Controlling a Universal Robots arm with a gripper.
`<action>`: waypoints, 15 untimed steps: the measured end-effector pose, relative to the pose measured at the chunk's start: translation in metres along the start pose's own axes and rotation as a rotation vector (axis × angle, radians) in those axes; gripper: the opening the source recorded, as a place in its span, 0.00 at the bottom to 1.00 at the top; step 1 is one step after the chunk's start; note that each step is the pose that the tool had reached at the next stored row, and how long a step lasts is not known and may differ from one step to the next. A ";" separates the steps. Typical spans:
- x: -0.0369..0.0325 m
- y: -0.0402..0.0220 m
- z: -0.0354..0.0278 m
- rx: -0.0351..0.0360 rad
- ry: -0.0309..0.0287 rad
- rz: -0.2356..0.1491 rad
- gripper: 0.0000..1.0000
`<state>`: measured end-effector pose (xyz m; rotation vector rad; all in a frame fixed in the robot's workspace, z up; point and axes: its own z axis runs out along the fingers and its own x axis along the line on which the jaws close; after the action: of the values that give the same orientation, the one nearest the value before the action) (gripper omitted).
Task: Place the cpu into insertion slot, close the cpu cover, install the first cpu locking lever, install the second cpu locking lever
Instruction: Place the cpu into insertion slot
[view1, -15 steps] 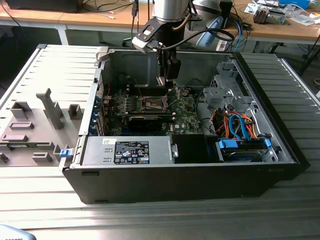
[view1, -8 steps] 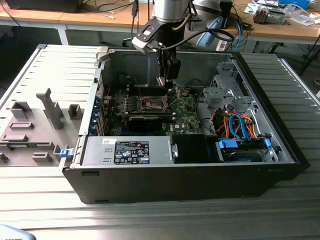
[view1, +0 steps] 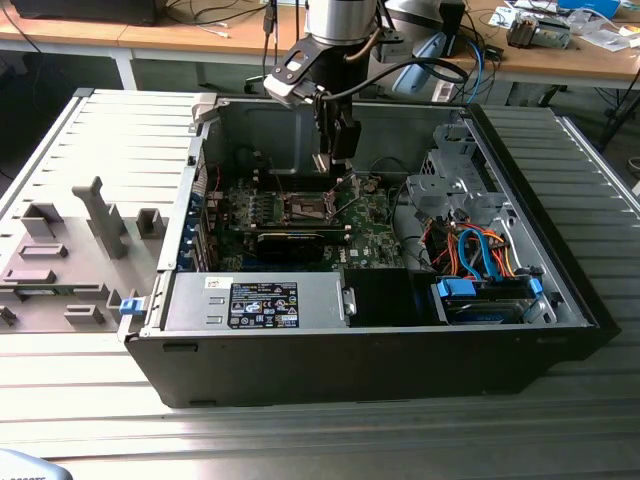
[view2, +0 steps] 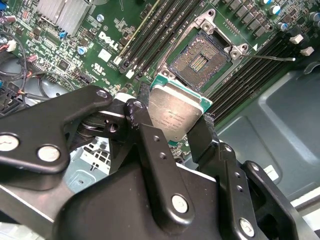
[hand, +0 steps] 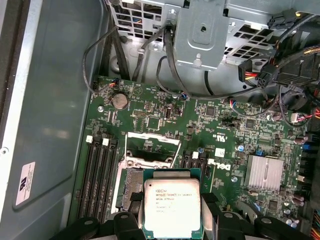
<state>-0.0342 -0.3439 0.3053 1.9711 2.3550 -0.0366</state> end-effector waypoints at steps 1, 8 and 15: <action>0.0000 0.0000 0.0001 0.0000 0.0000 0.001 0.55; 0.0000 0.0000 0.0006 0.0005 -0.0002 0.007 0.55; 0.0001 0.0000 0.0010 0.0008 -0.0003 0.012 0.55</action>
<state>-0.0342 -0.3439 0.3043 1.9849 2.3436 -0.0372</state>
